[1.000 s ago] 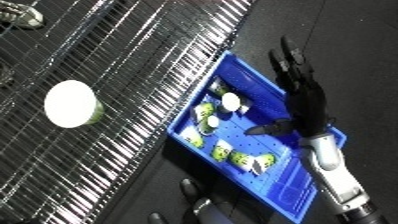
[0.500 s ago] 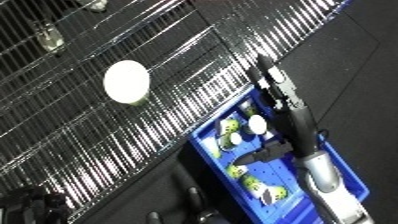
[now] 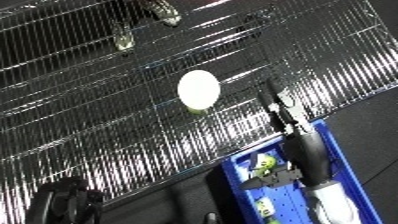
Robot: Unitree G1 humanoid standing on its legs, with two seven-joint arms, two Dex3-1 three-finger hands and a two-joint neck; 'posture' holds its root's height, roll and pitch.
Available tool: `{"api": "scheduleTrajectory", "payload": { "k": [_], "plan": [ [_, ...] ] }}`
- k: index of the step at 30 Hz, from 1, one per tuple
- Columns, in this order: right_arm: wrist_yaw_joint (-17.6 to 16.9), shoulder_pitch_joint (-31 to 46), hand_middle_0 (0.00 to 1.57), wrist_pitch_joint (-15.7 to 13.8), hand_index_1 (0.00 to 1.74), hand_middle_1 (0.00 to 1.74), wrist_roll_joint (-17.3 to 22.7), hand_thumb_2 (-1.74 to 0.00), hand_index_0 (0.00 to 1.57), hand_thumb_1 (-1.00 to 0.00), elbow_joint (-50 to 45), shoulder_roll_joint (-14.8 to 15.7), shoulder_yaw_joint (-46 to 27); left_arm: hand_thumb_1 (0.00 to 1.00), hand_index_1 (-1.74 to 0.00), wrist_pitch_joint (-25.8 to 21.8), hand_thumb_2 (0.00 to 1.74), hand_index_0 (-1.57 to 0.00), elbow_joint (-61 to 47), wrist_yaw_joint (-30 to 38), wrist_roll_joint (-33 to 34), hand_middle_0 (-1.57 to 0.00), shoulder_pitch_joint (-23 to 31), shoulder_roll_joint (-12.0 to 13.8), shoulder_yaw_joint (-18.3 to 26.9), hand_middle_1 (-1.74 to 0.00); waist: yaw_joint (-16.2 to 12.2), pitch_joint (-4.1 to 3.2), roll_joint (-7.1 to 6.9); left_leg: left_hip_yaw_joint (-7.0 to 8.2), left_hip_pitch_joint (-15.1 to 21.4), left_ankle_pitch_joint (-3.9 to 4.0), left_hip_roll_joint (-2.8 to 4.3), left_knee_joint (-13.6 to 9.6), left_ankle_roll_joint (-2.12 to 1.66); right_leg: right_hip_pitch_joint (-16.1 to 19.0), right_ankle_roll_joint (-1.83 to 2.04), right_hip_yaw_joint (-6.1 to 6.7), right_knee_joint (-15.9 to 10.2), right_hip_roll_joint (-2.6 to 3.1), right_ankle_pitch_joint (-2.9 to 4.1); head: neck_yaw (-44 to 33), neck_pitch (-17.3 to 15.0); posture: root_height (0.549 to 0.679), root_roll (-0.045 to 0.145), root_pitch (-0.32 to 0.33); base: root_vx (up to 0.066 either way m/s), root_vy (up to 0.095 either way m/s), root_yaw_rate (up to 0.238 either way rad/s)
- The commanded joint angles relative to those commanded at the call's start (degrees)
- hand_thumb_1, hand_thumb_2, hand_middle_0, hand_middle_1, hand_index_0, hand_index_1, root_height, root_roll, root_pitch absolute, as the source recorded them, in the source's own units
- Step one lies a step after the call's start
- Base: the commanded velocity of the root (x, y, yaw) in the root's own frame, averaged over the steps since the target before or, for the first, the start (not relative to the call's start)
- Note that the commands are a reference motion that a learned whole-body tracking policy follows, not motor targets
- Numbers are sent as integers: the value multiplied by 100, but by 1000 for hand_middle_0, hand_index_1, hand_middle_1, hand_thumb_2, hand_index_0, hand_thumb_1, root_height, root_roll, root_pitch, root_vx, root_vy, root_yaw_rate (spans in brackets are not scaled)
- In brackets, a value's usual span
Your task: Pick up the object and place it into the box
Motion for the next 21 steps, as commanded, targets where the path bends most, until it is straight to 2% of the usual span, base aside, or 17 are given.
{"api": "scheduleTrajectory", "payload": {
  "k": [6,11,21],
  "plan": [
    [-260,-114,0,-66,0,0,-81,0,0,0,50,53,-5,1000,-1740,-5,1740,-1570,-70,-10,39,-1570,1,-10,-39,-1740,36,0,43,2,-278,-43,-35,199,14,-275,-20,-42,226,-18,-36,110,233,649,53,44,-3,1,88],
    [-418,-173,0,-145,0,0,-110,0,0,0,32,51,-66,1000,-1740,-59,1740,-1570,-168,67,55,-1570,1,-4,-76,-1740,16,0,88,49,-617,-111,-49,452,40,-629,-45,-68,518,-25,-83,182,395,642,51,67,-31,17,16],
    [-562,-297,0,-223,0,0,-199,0,0,0,84,28,-58,1000,-1740,-163,1740,-1570,-341,293,129,-1570,-141,-21,-150,-1740,-26,0,171,159,-1421,-342,-95,1126,85,-1450,-101,-52,1222,-10,-249,273,782,625,49,123,-40,21,7]
  ]
}}
